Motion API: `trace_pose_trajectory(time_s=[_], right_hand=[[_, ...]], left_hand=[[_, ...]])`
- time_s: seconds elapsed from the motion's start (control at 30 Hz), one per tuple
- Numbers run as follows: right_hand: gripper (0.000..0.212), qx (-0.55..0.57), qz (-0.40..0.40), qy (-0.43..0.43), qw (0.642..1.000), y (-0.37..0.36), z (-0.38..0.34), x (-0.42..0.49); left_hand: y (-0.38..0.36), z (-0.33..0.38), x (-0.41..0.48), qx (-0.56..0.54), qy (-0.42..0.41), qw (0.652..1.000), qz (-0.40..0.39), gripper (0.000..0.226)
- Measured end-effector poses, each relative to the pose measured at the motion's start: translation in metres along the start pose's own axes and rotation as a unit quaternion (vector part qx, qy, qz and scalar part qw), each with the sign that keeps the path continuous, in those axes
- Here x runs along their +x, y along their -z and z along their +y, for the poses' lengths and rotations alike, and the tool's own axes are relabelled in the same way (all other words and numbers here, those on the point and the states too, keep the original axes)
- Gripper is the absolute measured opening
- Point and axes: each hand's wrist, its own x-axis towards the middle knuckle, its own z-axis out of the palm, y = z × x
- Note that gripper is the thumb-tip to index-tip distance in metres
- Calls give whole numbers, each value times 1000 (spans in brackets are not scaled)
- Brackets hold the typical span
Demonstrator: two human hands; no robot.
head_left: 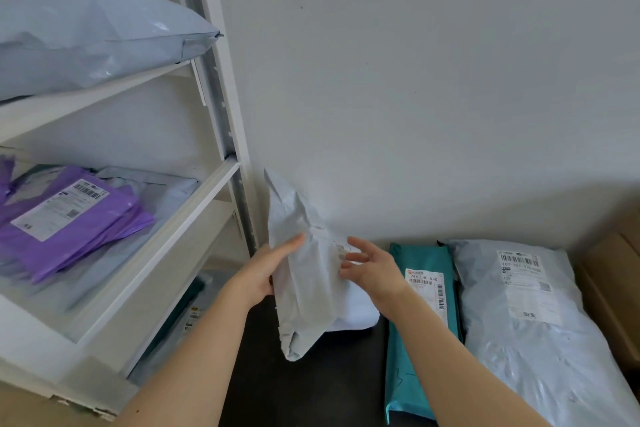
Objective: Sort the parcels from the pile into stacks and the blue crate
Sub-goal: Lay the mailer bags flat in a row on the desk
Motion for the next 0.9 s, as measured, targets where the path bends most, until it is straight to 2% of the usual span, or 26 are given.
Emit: trace_pose_trajectory(time_s=[0.07, 0.17, 0.23, 0.3, 0.37, 0.43, 0.5, 0.57, 0.63, 0.83, 0.9], right_hand=[[63, -37, -2, -8, 999, -5, 4, 0], [64, -170, 29, -5, 985, 1, 7, 3], [68, -259, 44, -14, 965, 8, 15, 9], [73, -284, 39, -45, 957, 12, 24, 14], [73, -261, 28, -80, 962, 12, 33, 17], [67, -253, 30, -112, 961, 12, 42, 21], [51, -266, 15, -144, 953, 13, 45, 21], [35, -240, -2, -170, 956, 17, 48, 19], [26, -239, 3, -166, 957, 21, 49, 17], [10, -229, 89, -150, 958, 33, 51, 14], [16, -250, 121, -131, 952, 35, 51, 13]], left_hand=[[8, -10, 10, 15, -3, 997, 72, 84], [20, -20, 16, 32, -15, 986, 166, 77], [26, -24, 21, 70, -10, 979, 190, 72], [26, -26, 24, 62, -1, 982, 177, 76], [24, -29, 29, 67, 17, 987, 148, 81], [24, -32, 30, 114, 28, 986, 116, 63], [27, -37, 32, 141, 26, 986, 89, 40], [27, -43, 35, 174, 9, 982, 76, 31], [23, -45, 35, 189, -14, 979, 75, 34], [1, -45, 46, 233, -30, 971, 49, 47], [-5, -47, 49, 232, -24, 971, 51, 47]])
